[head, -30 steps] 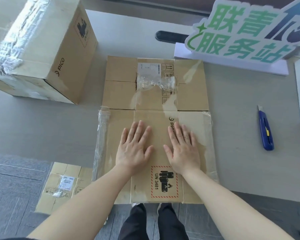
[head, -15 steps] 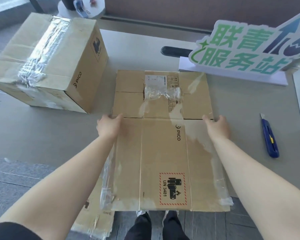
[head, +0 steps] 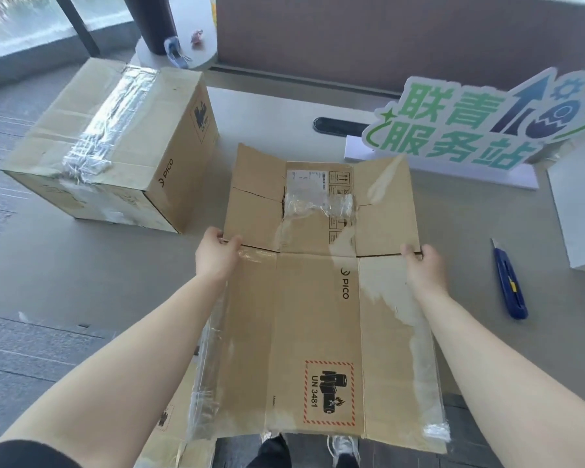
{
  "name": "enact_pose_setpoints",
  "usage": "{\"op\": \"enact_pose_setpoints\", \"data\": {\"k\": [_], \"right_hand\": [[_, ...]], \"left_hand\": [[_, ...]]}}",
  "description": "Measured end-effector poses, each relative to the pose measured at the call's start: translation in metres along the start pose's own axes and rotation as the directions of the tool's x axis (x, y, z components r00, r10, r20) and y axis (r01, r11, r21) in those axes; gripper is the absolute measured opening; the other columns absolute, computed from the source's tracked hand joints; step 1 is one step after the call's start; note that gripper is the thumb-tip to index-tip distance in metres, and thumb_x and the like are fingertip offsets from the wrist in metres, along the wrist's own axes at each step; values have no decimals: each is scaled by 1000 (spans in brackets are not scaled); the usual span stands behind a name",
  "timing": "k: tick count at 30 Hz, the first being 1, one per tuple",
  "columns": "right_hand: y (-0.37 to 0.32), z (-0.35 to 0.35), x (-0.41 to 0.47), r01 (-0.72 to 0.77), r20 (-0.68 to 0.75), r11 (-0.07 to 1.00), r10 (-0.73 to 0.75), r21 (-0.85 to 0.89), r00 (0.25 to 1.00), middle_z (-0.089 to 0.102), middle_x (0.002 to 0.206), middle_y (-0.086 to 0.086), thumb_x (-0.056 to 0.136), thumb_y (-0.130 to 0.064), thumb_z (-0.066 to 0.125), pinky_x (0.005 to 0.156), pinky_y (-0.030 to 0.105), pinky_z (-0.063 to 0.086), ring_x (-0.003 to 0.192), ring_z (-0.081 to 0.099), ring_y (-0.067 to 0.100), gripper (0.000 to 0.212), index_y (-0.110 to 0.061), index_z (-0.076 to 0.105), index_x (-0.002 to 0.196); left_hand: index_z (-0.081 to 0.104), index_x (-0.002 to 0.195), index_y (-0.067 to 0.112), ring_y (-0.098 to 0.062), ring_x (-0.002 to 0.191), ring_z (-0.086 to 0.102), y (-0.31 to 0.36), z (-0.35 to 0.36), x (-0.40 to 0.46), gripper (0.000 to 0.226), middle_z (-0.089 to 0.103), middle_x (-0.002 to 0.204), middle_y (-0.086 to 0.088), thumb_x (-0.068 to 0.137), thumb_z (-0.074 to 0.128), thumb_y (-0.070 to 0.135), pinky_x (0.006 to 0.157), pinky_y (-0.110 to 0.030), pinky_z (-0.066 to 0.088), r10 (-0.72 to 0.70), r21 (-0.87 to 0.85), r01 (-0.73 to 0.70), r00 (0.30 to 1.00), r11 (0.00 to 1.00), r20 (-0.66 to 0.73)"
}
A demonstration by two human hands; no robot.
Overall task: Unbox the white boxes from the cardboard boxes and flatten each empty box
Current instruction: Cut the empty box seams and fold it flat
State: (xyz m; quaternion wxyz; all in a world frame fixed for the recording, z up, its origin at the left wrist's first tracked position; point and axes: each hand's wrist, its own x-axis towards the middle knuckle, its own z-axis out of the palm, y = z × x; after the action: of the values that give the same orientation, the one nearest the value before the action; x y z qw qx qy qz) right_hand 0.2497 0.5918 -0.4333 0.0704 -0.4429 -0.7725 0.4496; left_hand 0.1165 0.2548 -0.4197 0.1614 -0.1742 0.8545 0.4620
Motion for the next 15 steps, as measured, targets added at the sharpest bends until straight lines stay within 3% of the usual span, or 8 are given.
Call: {"op": "enact_pose_setpoints", "data": {"k": [3, 5, 7, 10, 15], "right_hand": [[-4, -20, -15, 80, -35, 994, -78, 77, 996, 49, 70, 5, 97, -31, 58, 60, 35, 35, 66, 43, 23, 33, -8, 46, 76], [-10, -36, -23, 131, -32, 985, -128, 116, 991, 50, 70, 5, 97, -32, 58, 62, 36, 35, 65, 43, 23, 34, -8, 45, 77], [-22, -51, -30, 187, -37, 969, -184, 158, 982, 51, 70, 4, 97, -31, 59, 65, 37, 36, 66, 45, 23, 32, -8, 47, 78], [-46, -72, -41, 278, -33, 936, -278, 215, 960, 50, 66, 0, 96, -26, 62, 64, 35, 34, 62, 44, 21, 31, -12, 46, 73], [-91, -94, -76, 429, 60, 864, -458, 263, 887, 48, 70, -2, 97, -26, 61, 60, 28, 35, 66, 43, 19, 26, -13, 48, 79]], "left_hand": [[50, 123, 15, -22, 99, 59, 9, -7, -30, 42, 60, 98, 3, 88, 64, 34, 83, -35, 47, 48, -31, -51, 995, 998, -82], [50, 128, 14, -19, 100, 57, 15, -13, -53, 46, 61, 104, 1, 89, 65, 33, 83, -31, 42, 74, -80, -85, 988, 993, -133], [56, 121, 13, -22, 98, 61, 20, -20, -78, 38, 64, 99, -1, 89, 65, 32, 81, -32, 44, 121, -94, -139, 976, 986, -181], [63, 99, 15, -25, 86, 64, 24, -36, -121, 18, 65, 84, 0, 89, 64, 30, 76, -36, 50, 179, -123, -217, 948, 968, -263], [67, 94, 19, -8, 57, 60, 13, -82, -203, 7, 63, 65, 5, 89, 68, 24, 60, -27, 50, 129, -362, -298, 897, 883, -423]]}}
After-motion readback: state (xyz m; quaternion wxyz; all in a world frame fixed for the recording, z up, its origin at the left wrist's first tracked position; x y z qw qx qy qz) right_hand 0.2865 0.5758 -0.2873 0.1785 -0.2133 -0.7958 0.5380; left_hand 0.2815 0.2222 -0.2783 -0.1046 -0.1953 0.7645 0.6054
